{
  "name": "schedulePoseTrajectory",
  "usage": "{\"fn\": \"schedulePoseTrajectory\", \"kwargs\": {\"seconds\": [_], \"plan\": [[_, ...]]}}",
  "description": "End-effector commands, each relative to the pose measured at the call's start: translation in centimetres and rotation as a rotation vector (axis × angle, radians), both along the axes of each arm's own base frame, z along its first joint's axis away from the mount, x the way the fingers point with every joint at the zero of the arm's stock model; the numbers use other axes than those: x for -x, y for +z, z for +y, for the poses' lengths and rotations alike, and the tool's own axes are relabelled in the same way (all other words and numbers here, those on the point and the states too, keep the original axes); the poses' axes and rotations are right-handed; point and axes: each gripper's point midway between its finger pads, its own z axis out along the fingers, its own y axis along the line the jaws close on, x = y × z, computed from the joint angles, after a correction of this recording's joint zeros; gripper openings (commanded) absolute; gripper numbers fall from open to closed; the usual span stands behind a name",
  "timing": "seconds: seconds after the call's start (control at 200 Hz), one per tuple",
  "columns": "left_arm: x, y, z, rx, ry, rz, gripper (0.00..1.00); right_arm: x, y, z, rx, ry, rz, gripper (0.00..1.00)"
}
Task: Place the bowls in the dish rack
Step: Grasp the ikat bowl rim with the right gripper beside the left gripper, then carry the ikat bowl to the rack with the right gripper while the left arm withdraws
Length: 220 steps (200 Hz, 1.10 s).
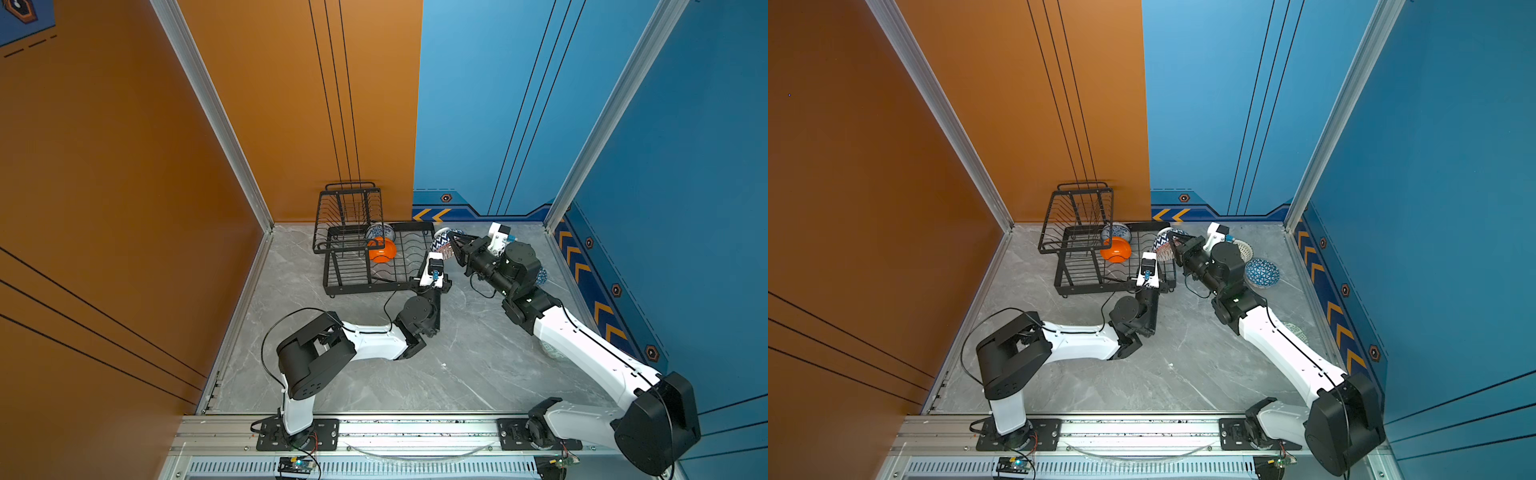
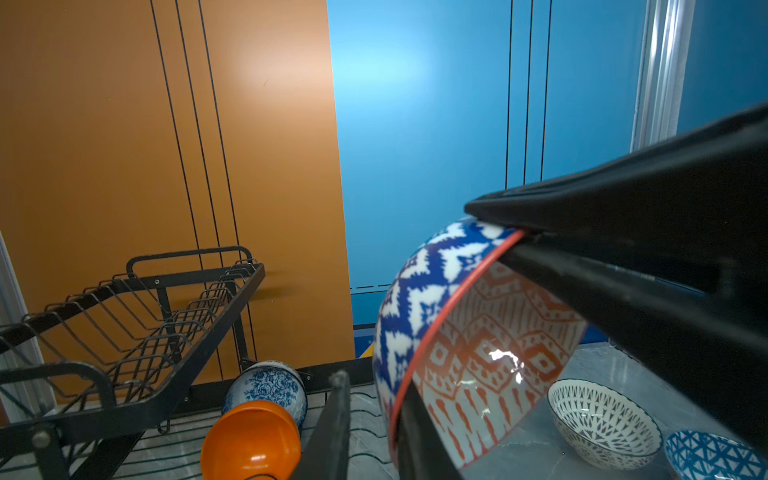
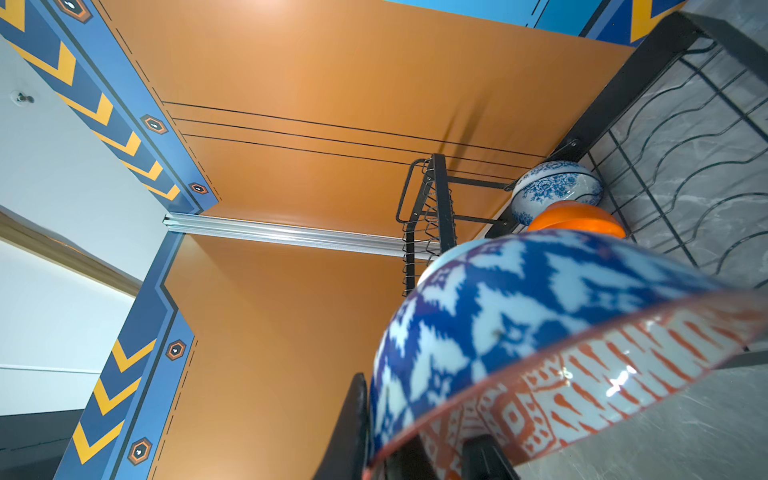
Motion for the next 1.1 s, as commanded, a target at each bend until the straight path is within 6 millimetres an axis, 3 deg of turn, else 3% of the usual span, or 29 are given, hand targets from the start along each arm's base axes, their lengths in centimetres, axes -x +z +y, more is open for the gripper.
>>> {"fn": "schedulePoseTrajectory", "kwargs": {"seconds": [0.0,0.07,0.12,0.215,0.305,0.355,0.485,0.701,0.886,1.096], "plan": [[0.8,3.0,0.9,0.085,-0.006,-0.059,0.27,-0.5,2.7,-1.4,0.009,-0.062,-0.114,0.00],[0.8,3.0,0.7,0.084,-0.010,-0.060,0.16,-0.6,2.8,-1.3,0.008,-0.058,-0.114,0.00],[0.8,3.0,0.7,0.084,-0.010,-0.060,0.14,-0.8,2.7,-1.2,0.007,-0.056,-0.115,0.00],[0.8,3.0,0.5,0.085,-0.009,-0.059,0.33,-0.9,2.5,-1.0,0.007,-0.050,-0.113,0.00],[0.8,3.1,0.6,0.086,-0.012,-0.061,0.35,-1.1,2.3,-1.0,0.010,-0.044,-0.110,0.00],[0.9,3.2,0.6,0.086,-0.014,-0.063,0.49,-1.2,2.4,-1.1,0.012,-0.042,-0.118,0.00],[1.4,3.4,0.9,0.093,-0.020,-0.062,1.00,-1.5,2.7,-1.6,0.021,-0.055,-0.138,0.00],[3.7,3.0,1.4,0.049,-0.035,-0.046,0.98,-2.3,3.0,-2.3,0.025,-0.079,-0.185,0.00],[7.2,3.8,2.8,-0.019,-0.112,-0.023,0.98,-3.4,1.9,-1.8,0.000,-0.084,-0.210,0.00],[6.7,5.4,9.5,0.103,-0.177,0.202,0.98,-4.5,-0.4,1.1,-0.054,-0.065,-0.234,0.00]]}}
